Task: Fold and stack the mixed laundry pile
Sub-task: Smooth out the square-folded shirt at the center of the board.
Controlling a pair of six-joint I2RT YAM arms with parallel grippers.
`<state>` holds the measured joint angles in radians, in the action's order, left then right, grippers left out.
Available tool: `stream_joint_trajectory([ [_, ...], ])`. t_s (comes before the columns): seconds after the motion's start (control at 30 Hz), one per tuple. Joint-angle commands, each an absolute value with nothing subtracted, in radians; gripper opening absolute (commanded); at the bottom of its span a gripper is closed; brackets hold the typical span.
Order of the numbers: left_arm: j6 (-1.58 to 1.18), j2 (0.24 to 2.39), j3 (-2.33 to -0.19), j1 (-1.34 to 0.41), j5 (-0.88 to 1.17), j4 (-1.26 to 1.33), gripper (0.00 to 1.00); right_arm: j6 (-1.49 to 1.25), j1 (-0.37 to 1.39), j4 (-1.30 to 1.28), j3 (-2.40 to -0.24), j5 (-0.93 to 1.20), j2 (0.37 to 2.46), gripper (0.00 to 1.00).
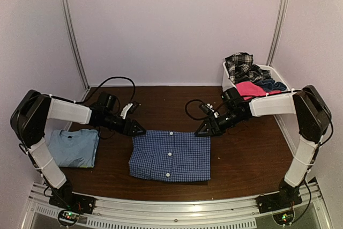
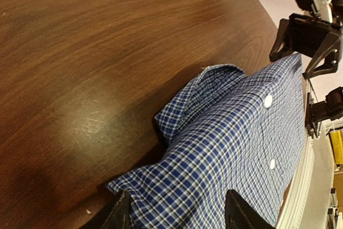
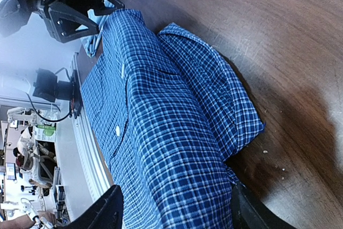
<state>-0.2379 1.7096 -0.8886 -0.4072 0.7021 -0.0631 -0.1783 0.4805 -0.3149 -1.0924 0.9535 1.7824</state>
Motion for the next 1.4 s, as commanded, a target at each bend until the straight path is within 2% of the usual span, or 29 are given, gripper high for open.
stream_joint_trajectory([
  [0.0,-0.302,1.751,-0.858,-0.402,0.838,0.138,0.59,-0.142,0.5,-0.268,-1.098,0.974,1.827,0.67],
  [0.13,-0.319,1.765,-0.843,-0.403,0.865,0.174,0.58,-0.117,0.507,-0.285,-1.107,0.971,1.855,0.6],
  [0.17,-0.315,1.764,-0.842,-0.404,0.866,0.174,0.54,-0.117,0.506,-0.289,-1.11,0.972,1.858,0.57],
  [0.23,-0.318,1.764,-0.841,-0.403,0.896,0.177,0.41,-0.119,0.508,-0.297,-1.124,0.98,1.86,0.48],
  [0.27,-0.325,1.763,-0.841,-0.403,0.917,0.177,0.3,-0.121,0.509,-0.308,-1.133,0.987,1.856,0.43],
  [0.4,-0.38,1.717,-0.815,-0.394,0.969,0.182,0.0,-0.137,0.529,-0.367,-1.145,1.015,1.786,0.23],
  [0.53,-0.491,1.681,-0.758,-0.33,0.986,0.246,0.0,-0.186,0.526,-0.378,-1.126,1.055,1.733,0.08],
  [0.67,-0.481,1.764,-0.818,-0.304,0.95,0.192,0.0,-0.202,0.492,-0.373,-1.196,1.061,1.849,0.0],
  [0.83,-0.483,1.925,-0.928,-0.301,0.879,0.145,0.0,-0.242,0.474,-0.336,-1.276,0.997,2.046,0.0],
  [1.1,-0.429,2.033,-1.048,-0.301,0.796,0.009,0.0,-0.273,0.46,-0.319,-1.337,0.925,2.176,0.0],
  [1.27,-0.384,2.046,-1.07,-0.301,0.733,-0.109,0.0,-0.246,0.46,-0.355,-1.345,0.911,2.182,0.0],
  [1.37,-0.363,1.993,-1.075,-0.305,0.772,-0.124,0.0,-0.215,0.458,-0.387,-1.338,0.901,2.128,0.0],
])
